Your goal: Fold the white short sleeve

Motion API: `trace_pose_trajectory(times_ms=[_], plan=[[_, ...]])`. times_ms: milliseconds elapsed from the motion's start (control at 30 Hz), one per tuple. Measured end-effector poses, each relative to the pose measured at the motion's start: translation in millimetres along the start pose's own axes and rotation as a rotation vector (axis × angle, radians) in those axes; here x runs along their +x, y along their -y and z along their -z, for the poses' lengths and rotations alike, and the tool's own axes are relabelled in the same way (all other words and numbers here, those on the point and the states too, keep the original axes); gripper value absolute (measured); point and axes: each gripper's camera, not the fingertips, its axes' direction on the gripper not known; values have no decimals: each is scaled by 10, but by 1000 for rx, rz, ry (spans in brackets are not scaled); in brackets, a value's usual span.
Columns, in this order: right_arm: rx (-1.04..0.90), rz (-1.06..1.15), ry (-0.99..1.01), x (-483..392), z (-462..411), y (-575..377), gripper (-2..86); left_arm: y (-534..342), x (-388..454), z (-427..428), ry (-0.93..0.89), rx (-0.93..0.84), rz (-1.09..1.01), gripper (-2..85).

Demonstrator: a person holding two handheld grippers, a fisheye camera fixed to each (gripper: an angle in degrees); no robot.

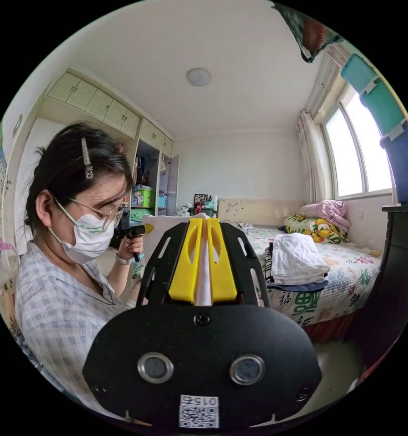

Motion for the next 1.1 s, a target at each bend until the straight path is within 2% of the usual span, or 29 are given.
trace_pose_trajectory(times_ms=[133,333,400,467,733,800,867,900,967,1100], plan=[[-116,-116,-51,510,-525,-129,5,-174,-525,-147,23,-62,119,30],[-420,-263,-206,1580,-1854,-893,7,-1104,-1976,-1033,84,-311,427,36],[-476,-272,-252,1830,-2197,-1094,8,-1340,-2315,-1127,90,-306,489,38],[-492,-295,-276,2036,-2486,-1224,12,-1455,-2607,-1043,10,-247,552,39],[-414,-352,-273,2199,-2550,-1030,39,-1082,-2563,-351,116,-263,493,51],[-383,-340,-287,2148,-2439,-951,25,-973,-2492,-51,200,-248,490,53],[-387,-238,-321,1894,-2361,-792,9,-786,-2314,430,384,-179,503,56],[-390,-209,-322,1816,-2358,-751,7,-719,-2239,528,401,-155,485,55],[-394,-100,-265,1496,-2408,-607,0,-394,-1907,669,355,-95,365,46],[-498,-16,-108,1202,-2791,-572,-4,-56,-1555,209,206,-158,228,50]])
